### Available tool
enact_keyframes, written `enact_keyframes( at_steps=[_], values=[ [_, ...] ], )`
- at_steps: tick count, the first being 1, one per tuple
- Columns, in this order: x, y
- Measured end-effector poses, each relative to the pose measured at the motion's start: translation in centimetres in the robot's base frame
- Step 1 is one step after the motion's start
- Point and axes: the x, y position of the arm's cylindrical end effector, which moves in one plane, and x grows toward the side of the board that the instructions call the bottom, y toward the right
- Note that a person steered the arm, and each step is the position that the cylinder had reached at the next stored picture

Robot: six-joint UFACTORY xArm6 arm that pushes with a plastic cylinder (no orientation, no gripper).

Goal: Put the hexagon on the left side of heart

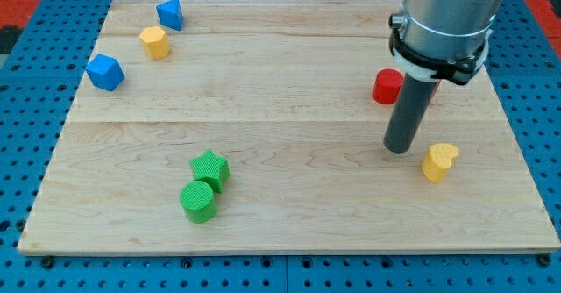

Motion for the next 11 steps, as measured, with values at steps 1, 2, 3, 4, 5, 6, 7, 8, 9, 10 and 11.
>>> enact_keyframes(
  at_steps=[1, 2, 3, 4, 5, 6, 7, 8, 9, 10, 11],
  values=[
    [0.1, 3.5],
    [1.4, 3.9],
    [3.6, 4.0],
    [-1.1, -3.6],
    [-4.6, -13.0],
    [-10.2, -20.2],
    [-17.0, -24.5],
    [-21.9, -29.5],
    [-22.8, -33.7],
    [-22.5, -38.2],
    [-19.3, -36.2]
  ],
)
